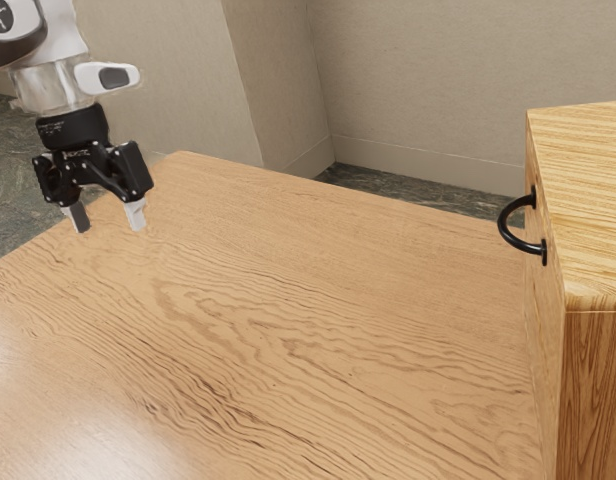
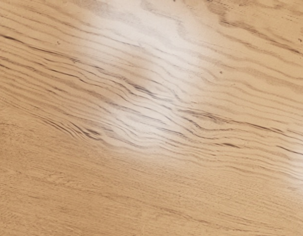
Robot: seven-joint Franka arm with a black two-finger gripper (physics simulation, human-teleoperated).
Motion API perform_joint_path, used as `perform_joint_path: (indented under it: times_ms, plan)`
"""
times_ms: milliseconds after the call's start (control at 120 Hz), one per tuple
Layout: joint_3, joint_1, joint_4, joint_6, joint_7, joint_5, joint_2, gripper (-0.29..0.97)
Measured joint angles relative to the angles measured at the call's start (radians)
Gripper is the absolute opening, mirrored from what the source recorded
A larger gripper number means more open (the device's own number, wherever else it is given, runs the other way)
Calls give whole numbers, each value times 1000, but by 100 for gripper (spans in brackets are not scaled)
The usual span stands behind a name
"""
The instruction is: Pull the drawer handle with one arm to open the drawer
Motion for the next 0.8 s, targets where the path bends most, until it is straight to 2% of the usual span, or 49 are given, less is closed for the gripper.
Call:
perform_joint_path:
  times_ms: [117,233,317,392,442,525,567,733,800]
  plan:
    - [-8,167,-2,158,-7,6,0,66]
    - [-13,218,37,244,-12,18,-29,66]
    - [-82,273,144,287,-17,27,-70,66]
    - [-161,310,166,369,-21,-19,-14,66]
    - [-181,279,169,426,-23,-67,48,66]
    - [-193,86,168,516,-27,-136,111,66]
    - [-195,31,166,551,-28,-158,121,65]
    - [-195,24,151,649,-33,-200,151,66]
    - [-196,1,89,732,-34,-252,179,66]
